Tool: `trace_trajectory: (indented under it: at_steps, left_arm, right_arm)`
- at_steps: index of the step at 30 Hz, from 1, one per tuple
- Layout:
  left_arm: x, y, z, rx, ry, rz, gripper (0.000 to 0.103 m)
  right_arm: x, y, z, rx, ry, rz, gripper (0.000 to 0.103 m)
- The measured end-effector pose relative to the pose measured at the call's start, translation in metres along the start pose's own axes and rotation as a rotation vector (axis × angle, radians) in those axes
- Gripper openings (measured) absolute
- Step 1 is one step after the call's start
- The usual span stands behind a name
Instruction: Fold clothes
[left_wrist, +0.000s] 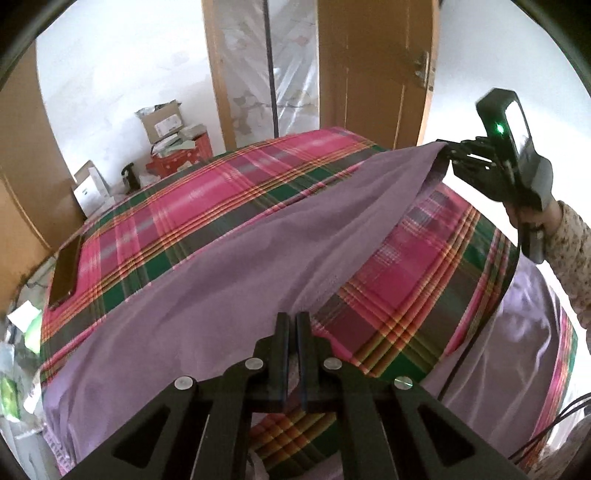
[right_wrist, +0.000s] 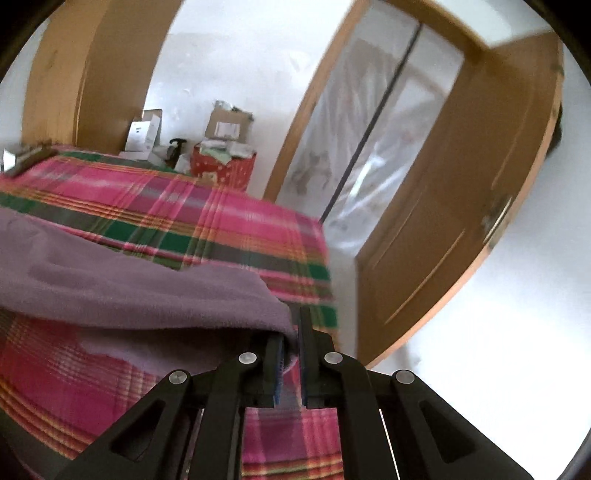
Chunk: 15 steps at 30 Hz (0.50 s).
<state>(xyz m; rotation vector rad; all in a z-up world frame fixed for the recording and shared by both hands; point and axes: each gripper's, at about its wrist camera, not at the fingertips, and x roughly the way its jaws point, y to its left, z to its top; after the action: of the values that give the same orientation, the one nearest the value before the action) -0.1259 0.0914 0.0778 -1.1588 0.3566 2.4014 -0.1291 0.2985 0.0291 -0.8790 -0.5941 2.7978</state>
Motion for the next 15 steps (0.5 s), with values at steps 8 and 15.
trace_trajectory:
  at_steps: [8,15]
  left_arm:
    - [0.005,0.029,-0.013,-0.112,0.021,0.016,0.004]
    - [0.002,0.035,-0.016,-0.152,-0.008,0.027,0.004]
  right_arm:
    - [0.01,0.003,-0.012,0.102,0.079,0.212,0.006]
    - [0.016,-0.002,-0.011,0.27,0.091,0.295,0.006]
